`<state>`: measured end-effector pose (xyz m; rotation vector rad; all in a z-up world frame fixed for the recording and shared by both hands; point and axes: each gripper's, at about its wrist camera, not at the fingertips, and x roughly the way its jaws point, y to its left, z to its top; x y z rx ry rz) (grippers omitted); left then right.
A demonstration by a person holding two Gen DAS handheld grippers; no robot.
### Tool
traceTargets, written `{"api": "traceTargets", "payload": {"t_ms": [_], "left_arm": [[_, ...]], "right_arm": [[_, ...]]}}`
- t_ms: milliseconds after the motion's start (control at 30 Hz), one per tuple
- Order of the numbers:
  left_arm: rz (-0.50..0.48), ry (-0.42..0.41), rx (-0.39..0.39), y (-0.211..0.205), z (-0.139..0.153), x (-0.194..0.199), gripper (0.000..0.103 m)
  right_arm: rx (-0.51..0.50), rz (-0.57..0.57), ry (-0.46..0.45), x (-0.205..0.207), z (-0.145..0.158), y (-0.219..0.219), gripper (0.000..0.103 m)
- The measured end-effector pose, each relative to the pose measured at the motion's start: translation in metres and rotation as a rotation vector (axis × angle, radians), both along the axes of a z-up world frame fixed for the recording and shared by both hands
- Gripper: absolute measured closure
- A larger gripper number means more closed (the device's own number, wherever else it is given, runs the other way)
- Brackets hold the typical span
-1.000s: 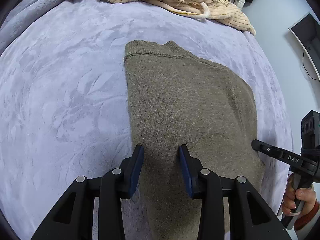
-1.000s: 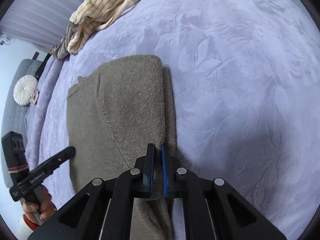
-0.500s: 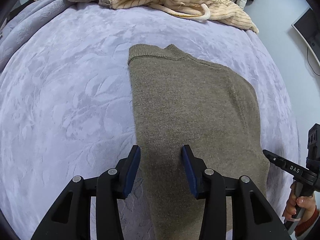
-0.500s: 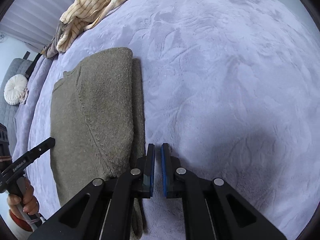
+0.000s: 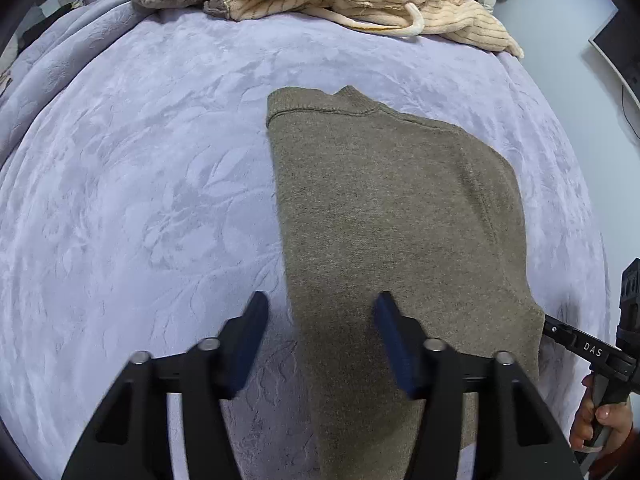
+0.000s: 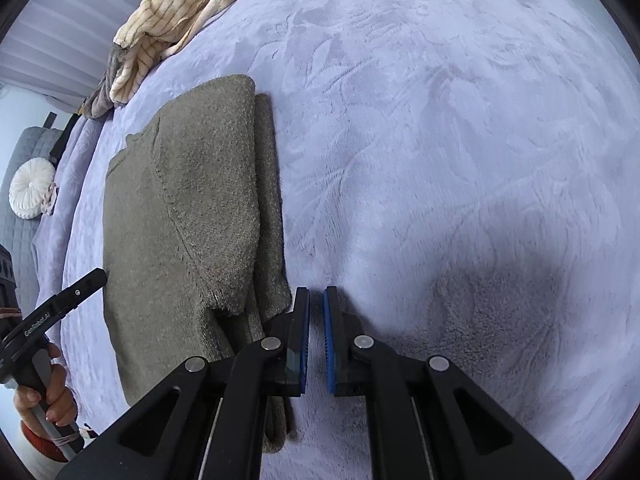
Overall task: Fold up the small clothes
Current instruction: 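Pat and straighten the folded sweater edges with both grippers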
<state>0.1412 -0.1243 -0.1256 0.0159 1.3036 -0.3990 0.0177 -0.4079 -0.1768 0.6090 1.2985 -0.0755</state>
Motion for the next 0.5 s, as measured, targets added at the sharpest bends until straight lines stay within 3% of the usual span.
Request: {"api": "traceTargets", "payload": {"t_ms": [33, 433, 500], "left_arm": [[0.01, -0.016, 0.004, 0.0019, 0.0019, -0.0015, 0.02], [0.022, -0.008, 0.029, 0.0056, -0.0016, -0.0074, 0.02], [0.023, -0.008, 0.033, 0.0062, -0.0027, -0.0082, 0.019]], "right_arm": [[0.002, -0.001, 0.001, -0.0005, -0.0002, 0.0001, 0.095], [0.006, -0.001, 0.003, -0.0065, 0.0, 0.0, 0.094], [0.008, -0.001, 0.003, -0.0065, 0.0004, 0.0005, 0.087]]}}
